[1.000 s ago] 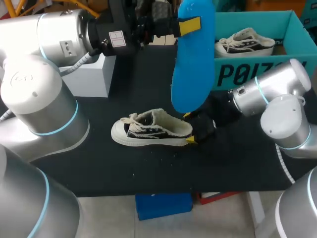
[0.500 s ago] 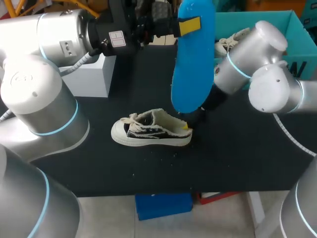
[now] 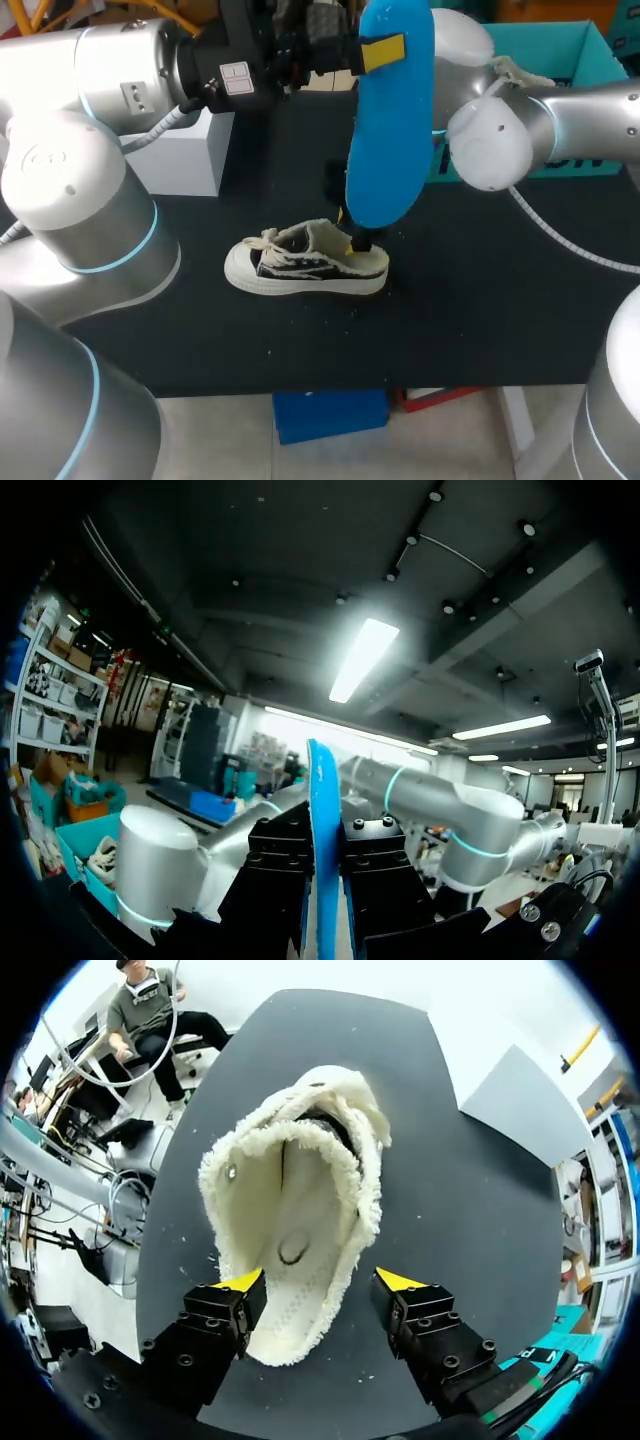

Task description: Take the shoe out of the shoebox, open the shoe tongue, remove and reinsert the insole, then place the shoe into the shoebox

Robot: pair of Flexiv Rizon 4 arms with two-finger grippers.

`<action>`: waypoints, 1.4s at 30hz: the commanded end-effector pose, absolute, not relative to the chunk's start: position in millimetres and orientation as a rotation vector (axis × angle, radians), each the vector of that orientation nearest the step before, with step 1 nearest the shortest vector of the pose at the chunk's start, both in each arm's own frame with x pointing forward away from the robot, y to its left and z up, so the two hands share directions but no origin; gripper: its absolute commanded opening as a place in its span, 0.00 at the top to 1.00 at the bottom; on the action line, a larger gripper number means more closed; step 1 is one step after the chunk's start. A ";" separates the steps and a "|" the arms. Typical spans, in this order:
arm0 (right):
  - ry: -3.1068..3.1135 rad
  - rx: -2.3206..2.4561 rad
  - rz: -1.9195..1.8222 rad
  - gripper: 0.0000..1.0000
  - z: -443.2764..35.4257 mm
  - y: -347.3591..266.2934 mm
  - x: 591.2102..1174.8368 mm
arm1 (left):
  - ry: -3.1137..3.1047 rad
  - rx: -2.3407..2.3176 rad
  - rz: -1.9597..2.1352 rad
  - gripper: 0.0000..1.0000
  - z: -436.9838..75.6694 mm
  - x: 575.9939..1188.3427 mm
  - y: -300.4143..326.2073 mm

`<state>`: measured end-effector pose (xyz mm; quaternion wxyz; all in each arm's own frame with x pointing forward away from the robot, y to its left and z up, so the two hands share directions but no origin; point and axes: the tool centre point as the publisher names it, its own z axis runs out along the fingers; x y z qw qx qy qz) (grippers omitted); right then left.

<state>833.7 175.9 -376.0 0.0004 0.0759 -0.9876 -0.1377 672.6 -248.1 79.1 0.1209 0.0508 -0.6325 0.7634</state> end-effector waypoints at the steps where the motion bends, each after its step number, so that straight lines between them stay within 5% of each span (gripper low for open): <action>1: -3.144 0.243 0.030 0.36 -374.6 189.0 838.8 | -1.850 0.153 2.230 1.00 78.5 671.0 -248.5; 16: -3.111 0.257 0.057 0.43 -386.8 206.1 844.6 | -1.850 0.153 2.230 1.00 78.5 671.0 -248.5; 30: -3.082 0.223 -0.028 0.36 -401.7 216.2 837.2 | -1.850 0.153 2.230 1.00 78.5 671.0 -248.5; 33: -3.082 0.210 -0.048 0.57 -402.6 216.3 835.6 | -1.850 0.153 2.230 1.00 78.5 671.0 -248.5; 35: -3.080 0.199 -0.053 1.00 -403.4 216.6 834.7 | -1.850 0.153 2.230 1.00 78.5 671.0 -248.5; 42: -3.072 0.192 -0.081 1.00 -403.3 218.5 832.5 | -1.850 0.153 2.230 1.00 78.5 671.0 -248.5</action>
